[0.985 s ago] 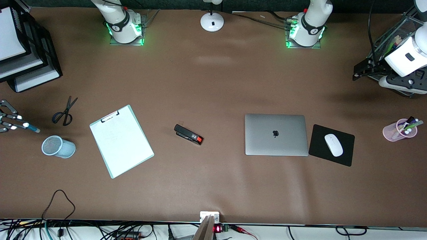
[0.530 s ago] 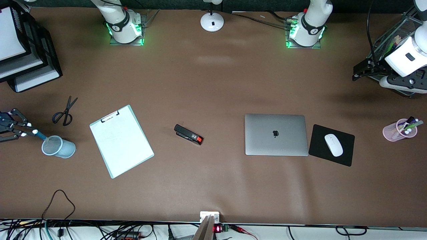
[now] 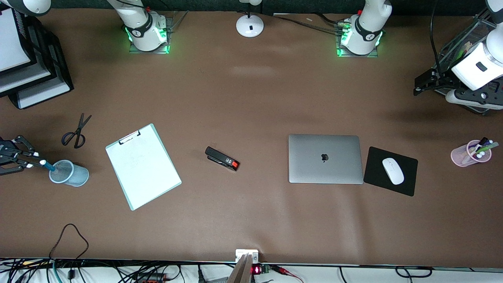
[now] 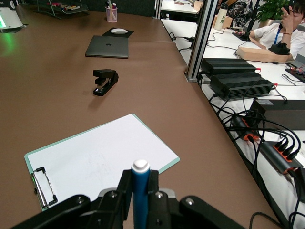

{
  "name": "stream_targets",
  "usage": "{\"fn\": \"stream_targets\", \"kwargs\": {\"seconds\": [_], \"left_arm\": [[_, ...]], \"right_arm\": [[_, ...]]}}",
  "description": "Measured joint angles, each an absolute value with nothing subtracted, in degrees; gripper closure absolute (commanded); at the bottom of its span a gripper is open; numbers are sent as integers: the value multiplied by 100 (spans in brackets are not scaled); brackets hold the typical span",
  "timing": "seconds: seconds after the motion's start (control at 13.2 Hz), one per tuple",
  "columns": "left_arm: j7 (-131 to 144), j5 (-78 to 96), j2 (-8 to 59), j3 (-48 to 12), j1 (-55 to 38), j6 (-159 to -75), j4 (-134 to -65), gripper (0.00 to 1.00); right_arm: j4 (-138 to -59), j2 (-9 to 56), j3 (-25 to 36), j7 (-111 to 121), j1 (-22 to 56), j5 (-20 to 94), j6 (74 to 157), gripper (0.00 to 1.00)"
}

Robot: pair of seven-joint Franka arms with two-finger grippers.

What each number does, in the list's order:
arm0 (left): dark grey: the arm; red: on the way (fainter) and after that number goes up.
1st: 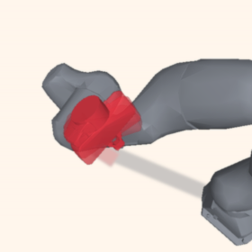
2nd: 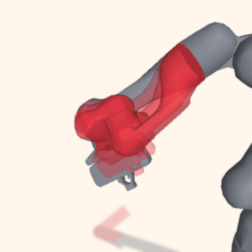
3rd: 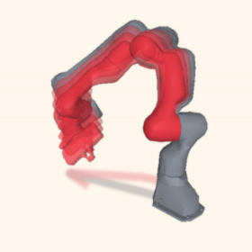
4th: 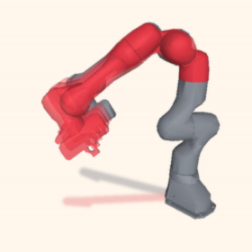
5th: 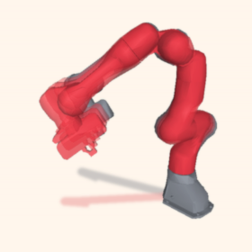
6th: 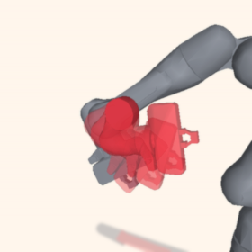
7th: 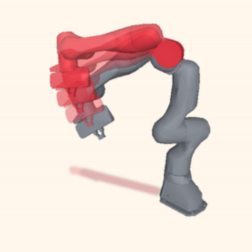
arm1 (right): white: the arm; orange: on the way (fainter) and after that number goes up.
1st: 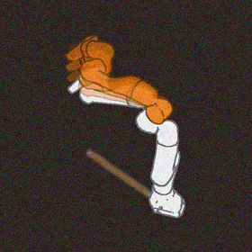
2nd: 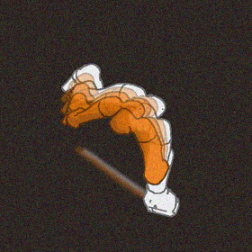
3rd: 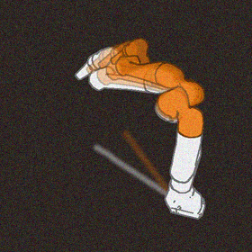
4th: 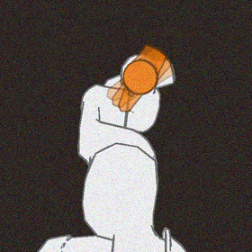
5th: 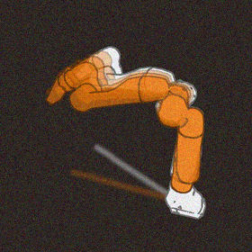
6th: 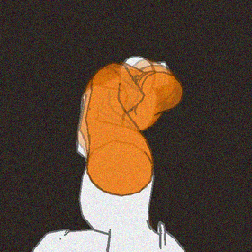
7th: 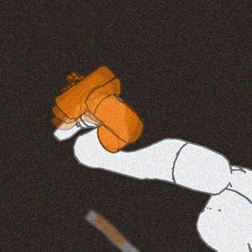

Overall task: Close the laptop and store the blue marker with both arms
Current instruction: 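Carry the blue marker with the right gripper over the blue pen cup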

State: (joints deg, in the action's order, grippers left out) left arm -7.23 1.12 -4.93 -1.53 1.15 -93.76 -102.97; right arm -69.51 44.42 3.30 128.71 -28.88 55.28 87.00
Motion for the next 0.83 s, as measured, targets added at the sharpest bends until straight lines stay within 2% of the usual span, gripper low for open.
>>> {"fn": "stream_targets", "kwargs": {"seconds": [0.83], "left_arm": [[-713,112,-486,-149,120,-9325,-10281,0]], "right_arm": [[-6938,4815,331,12897,-2973,5532,8703,100]]}}
